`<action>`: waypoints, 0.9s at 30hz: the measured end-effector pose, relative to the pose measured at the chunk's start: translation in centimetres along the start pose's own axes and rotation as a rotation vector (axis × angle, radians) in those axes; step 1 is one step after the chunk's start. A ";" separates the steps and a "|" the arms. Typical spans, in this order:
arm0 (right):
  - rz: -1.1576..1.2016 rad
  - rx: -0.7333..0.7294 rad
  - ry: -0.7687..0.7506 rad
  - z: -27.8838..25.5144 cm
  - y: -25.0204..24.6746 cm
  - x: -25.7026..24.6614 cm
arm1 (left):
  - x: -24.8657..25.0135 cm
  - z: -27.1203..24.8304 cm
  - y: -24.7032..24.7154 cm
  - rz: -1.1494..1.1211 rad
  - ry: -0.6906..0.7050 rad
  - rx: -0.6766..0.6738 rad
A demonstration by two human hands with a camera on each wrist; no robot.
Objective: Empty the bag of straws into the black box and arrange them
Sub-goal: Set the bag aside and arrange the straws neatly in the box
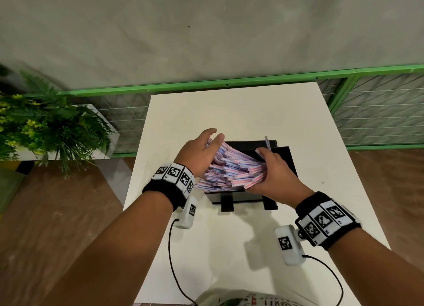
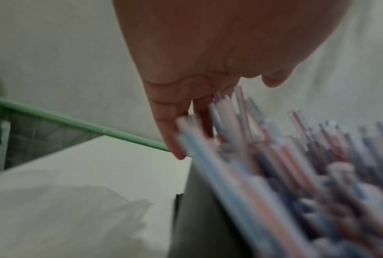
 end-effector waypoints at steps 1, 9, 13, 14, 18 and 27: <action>0.027 -0.019 -0.015 -0.2 -0.2 0.1 | -0.3 -0.1 -0.1 0.042 -0.007 -0.033; 0.089 -0.010 -0.085 -1.4 -1.8 1.2 | -1.4 -0.7 1.5 -0.093 -0.006 -0.081; 0.123 0.184 -0.123 -2.4 -2.7 2.4 | -1.3 -1.2 -0.1 0.055 0.047 0.053; 0.105 0.227 -0.133 -2.5 -2.7 2.5 | -0.5 -1.4 -0.6 0.152 0.111 0.078; -0.031 0.233 -0.171 -1.5 -1.8 2.1 | 4.8 -3.2 0.7 0.578 0.496 0.026; 0.364 0.151 0.058 0.8 -2.2 2.6 | 7.3 -4.3 10.0 1.029 0.519 -0.161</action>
Point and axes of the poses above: each hand's wrist, its own z-axis towards the middle knuckle, its own y-axis out of the palm, x = y × z, the point moved 3 cm from there along z, towards the middle knuckle
